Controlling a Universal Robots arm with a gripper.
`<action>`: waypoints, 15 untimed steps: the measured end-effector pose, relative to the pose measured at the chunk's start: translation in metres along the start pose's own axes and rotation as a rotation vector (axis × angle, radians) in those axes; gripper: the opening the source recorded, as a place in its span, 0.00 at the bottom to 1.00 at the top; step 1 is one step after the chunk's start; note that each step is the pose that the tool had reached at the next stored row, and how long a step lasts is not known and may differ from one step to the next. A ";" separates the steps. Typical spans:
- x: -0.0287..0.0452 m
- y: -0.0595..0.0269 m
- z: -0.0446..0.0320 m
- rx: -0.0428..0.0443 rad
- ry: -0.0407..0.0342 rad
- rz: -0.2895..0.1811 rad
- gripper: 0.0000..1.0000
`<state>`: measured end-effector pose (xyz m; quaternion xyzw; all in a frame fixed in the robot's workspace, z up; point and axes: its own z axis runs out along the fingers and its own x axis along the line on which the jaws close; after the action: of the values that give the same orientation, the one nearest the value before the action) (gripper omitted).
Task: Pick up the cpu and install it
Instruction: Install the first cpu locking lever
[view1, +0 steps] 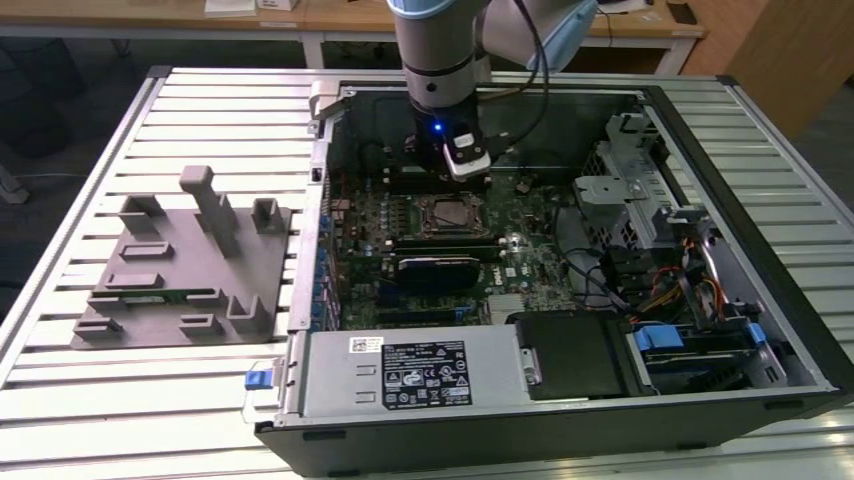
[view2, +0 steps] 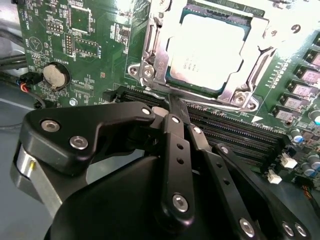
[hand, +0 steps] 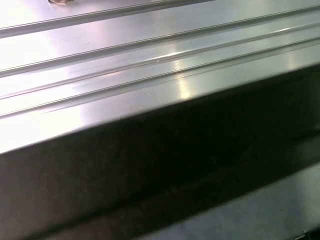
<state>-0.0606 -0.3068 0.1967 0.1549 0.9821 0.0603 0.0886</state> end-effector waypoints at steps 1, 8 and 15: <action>-0.0002 0.0002 -0.0011 0.0001 0.0001 0.000 0.11; -0.0002 0.0002 -0.0014 -0.0014 -0.0141 0.011 0.11; 0.0053 0.0007 -0.0015 -0.0003 -0.0266 0.038 0.11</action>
<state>-0.0657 -0.3046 0.1975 0.1742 0.9777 0.0600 0.1006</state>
